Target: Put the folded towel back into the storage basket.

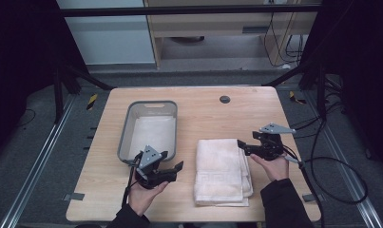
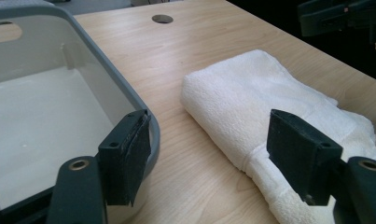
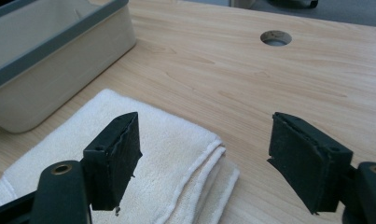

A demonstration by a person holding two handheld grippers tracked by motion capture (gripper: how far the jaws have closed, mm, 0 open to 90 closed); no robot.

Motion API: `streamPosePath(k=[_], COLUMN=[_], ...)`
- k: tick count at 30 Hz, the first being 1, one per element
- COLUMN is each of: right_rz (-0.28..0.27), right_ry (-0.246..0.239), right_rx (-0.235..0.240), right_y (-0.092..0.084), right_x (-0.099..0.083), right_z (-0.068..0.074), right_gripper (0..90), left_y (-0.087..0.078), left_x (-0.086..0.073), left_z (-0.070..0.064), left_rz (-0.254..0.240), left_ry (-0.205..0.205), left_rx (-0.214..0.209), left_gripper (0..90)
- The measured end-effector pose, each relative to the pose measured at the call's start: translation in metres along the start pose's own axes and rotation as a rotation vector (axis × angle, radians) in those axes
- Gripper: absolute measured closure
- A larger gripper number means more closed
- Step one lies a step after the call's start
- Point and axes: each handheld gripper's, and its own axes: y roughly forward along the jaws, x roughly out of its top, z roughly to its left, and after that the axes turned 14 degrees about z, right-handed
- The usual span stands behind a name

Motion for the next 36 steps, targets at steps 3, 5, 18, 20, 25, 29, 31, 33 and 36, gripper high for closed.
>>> streamPosePath(k=[3, 5, 18, 20, 25, 29, 31, 33, 36], right_rz=[0.014, 0.024, 0.049, 0.058, 0.077, 0.096, 0.104, 0.109, 0.122], right_ry=[-0.009, -0.013, 0.002, 0.003, -0.004, -0.011, -0.006, -0.004, -0.006], right_rx=[-0.004, -0.007, 0.008, 0.008, 0.005, 0.005, 0.008, 0.013, 0.015], right_y=[0.004, 0.006, 0.019, 0.021, 0.027, 0.032, 0.035, 0.038, 0.042], right_x=[-0.001, -0.001, -0.009, -0.010, -0.012, -0.014, -0.014, -0.015, -0.016], right_z=[0.001, 0.001, -0.002, -0.003, -0.002, -0.001, 0.000, 0.001, 0.001], right_gripper=[25.1, 25.1, 25.7, 25.8, 26.1, 26.4, 26.5, 26.5, 26.5], left_y=[0.004, 0.008, 0.035, 0.039, 0.050, 0.058, 0.061, 0.065, 0.072], left_x=[-0.001, -0.002, -0.007, -0.008, -0.011, -0.012, -0.013, -0.014, -0.016], left_z=[-0.004, -0.007, -0.027, -0.029, -0.035, -0.039, -0.040, -0.041, -0.042], left_rz=[0.013, 0.022, 0.094, 0.105, 0.134, 0.152, 0.160, 0.170, 0.187], left_ry=[0.007, 0.014, 0.062, 0.066, 0.078, 0.084, 0.087, 0.089, 0.089], left_rx=[-0.007, -0.012, -0.027, -0.030, -0.033, -0.038, -0.039, -0.042, -0.041], left_gripper=[29.8, 29.9, 30.1, 30.0, 30.0, 29.9, 29.9, 29.9, 29.9])
